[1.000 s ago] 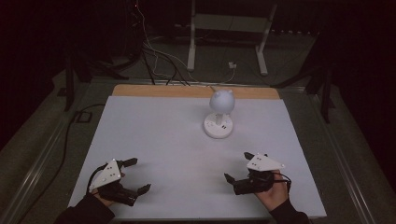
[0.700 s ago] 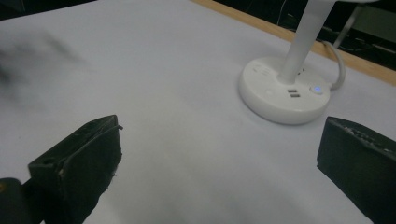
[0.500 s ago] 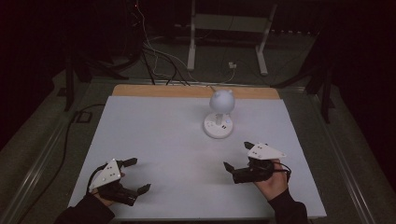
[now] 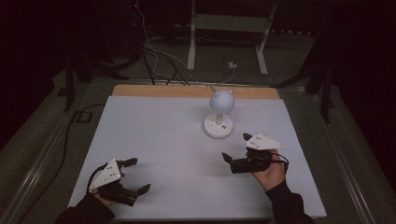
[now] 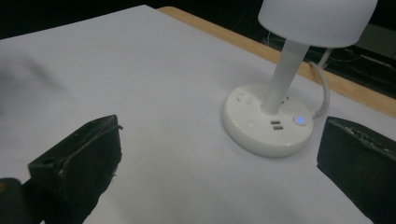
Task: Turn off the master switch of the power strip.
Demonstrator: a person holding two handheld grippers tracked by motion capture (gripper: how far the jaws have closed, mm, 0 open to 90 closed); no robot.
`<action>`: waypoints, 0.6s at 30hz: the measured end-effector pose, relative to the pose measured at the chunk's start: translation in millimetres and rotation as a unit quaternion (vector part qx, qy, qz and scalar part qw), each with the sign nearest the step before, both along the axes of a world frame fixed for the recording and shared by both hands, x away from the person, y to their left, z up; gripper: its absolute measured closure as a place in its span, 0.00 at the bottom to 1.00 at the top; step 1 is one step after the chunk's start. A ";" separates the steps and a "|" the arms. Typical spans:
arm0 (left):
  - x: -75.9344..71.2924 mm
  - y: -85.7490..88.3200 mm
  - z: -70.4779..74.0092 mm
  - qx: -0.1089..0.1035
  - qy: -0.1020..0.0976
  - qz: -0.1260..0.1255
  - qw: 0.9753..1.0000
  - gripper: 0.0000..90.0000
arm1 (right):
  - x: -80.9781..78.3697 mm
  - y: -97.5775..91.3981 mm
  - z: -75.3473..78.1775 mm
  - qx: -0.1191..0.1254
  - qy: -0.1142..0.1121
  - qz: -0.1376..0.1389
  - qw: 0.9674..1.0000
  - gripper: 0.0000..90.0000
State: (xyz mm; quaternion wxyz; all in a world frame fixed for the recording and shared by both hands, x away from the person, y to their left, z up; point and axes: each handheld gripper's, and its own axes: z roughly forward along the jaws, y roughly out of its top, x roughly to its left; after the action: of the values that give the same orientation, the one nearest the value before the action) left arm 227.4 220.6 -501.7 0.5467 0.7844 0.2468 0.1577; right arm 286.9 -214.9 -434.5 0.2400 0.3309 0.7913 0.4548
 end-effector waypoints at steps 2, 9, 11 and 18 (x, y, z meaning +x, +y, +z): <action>0.1 0.1 0.2 -0.001 0.000 0.000 1.000 0.00 | 3.3 0.3 1.5 -0.001 -0.003 -0.002 1.000 0.00; 0.2 -0.1 0.1 -0.002 0.001 -0.001 1.000 0.00 | 17.4 0.6 5.4 0.008 0.003 -0.002 1.000 0.00; 0.0 -0.1 0.0 -0.001 0.001 -0.001 1.000 0.00 | 21.4 0.7 6.3 0.010 0.004 -0.003 1.000 0.00; 0.0 0.4 0.2 -0.002 0.001 -0.001 1.000 0.00 | 35.5 2.1 9.5 0.015 0.002 -0.008 1.000 0.00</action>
State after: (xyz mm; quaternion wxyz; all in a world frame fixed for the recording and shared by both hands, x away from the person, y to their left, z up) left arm 227.3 221.0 -501.4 0.5479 0.7839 0.2470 0.1558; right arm 322.4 -212.8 -425.1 0.2367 0.3416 0.7821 0.4643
